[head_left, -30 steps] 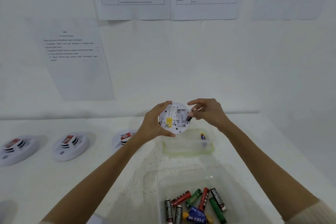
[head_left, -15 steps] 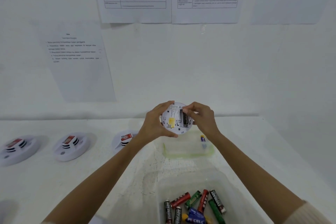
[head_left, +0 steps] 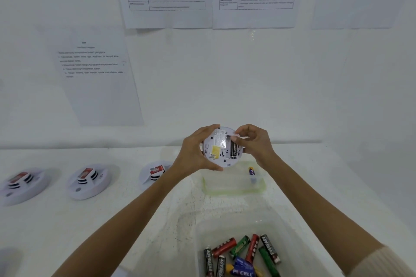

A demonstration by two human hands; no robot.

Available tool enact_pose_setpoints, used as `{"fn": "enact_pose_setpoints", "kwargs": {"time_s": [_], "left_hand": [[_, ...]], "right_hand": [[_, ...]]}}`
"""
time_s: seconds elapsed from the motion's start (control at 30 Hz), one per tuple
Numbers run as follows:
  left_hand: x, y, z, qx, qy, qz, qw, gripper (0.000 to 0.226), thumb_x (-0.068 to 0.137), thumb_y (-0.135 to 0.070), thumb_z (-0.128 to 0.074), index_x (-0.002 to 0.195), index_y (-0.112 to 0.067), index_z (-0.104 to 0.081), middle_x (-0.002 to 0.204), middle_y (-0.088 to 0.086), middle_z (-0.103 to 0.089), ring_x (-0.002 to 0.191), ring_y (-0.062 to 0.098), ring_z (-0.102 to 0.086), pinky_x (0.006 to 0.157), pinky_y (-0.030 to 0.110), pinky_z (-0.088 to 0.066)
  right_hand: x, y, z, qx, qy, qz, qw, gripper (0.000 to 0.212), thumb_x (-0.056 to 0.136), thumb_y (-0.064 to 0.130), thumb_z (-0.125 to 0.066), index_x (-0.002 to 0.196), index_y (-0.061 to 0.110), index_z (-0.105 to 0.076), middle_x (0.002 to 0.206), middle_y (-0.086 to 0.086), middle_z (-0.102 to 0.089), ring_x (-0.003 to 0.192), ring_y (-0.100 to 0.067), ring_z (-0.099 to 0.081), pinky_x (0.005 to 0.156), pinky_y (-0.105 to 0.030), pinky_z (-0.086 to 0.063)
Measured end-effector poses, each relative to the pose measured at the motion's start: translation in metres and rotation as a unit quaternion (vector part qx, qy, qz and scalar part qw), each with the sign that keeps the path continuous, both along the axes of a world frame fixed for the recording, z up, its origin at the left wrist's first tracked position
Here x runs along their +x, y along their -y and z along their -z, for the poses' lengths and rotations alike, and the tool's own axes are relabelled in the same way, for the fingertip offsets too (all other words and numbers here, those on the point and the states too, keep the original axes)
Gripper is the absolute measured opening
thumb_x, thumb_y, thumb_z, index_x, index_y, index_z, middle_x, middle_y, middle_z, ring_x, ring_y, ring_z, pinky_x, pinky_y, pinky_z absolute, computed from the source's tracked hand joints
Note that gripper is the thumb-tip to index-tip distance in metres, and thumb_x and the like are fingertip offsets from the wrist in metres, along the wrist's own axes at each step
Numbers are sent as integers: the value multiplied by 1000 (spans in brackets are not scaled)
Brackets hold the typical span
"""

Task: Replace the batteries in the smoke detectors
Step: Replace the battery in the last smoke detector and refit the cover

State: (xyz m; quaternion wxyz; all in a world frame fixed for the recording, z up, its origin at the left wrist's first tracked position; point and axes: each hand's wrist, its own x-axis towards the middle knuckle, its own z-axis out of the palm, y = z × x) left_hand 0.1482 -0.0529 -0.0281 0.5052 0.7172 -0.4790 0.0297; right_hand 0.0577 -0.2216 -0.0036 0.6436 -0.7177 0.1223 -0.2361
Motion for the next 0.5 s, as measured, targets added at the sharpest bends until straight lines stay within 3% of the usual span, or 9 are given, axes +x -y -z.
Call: {"fn": "enact_pose_setpoints", "kwargs": {"time_s": [0.17, 0.27, 0.3, 0.33, 0.4, 0.5], "left_hand": [[-2, 0, 0, 10, -13, 0, 1000, 100, 42, -11, -94, 127, -29, -45, 121, -21, -49, 103, -13, -47, 72, 10, -51], [-1, -1, 2, 7, -29, -8, 1000, 100, 43, -8, -93, 129, -25, -46, 122, -18, -49, 100, -15, -47, 68, 9, -50], [1, -3, 4, 5, -36, -16, 999, 100, 43, -8, -93, 129, -23, -46, 121, -16, -50, 98, -15, -47, 67, 9, -50], [2, -5, 6, 5, -39, -23, 999, 99, 43, -8, -93, 129, -23, -46, 120, -15, -50, 97, -15, -47, 66, 8, -49], [5, -9, 10, 9, -42, -32, 999, 98, 43, -8, -93, 128, -24, -47, 118, -15, -51, 95, -17, -47, 66, 7, -49], [5, -12, 11, 13, -50, -39, 998, 98, 43, -8, -93, 127, -26, -46, 117, -18, -50, 95, -14, -48, 64, 10, -50]], "right_hand": [[-4, 5, 1, -49, -13, 21, 998, 19, 73, 13, -77, 73, 11, -58, 73, -7, -65, 65, -18, -63, 61, -33, -58], [-13, 14, 1, -62, -61, 37, 996, 27, 81, 30, -69, 82, 5, -59, 76, -14, -67, 60, -18, -62, 54, -24, -56], [-17, 19, 2, -109, -95, 48, 988, 30, 83, 35, -66, 84, 6, -60, 77, -13, -68, 59, -16, -61, 52, -25, -54], [-20, 24, 5, -207, -141, 65, 966, 28, 85, 37, -63, 85, 9, -61, 79, -10, -69, 60, -14, -60, 54, -25, -51], [-26, 28, 13, -421, -225, 93, 874, 19, 86, 35, -61, 88, 17, -66, 89, -2, -71, 76, -13, -61, 66, -25, -44], [-25, 16, 21, -588, -275, 77, 757, 27, 86, 38, -60, 105, 19, -65, 103, 1, -67, 102, -17, -57, 79, -26, -40]]}}
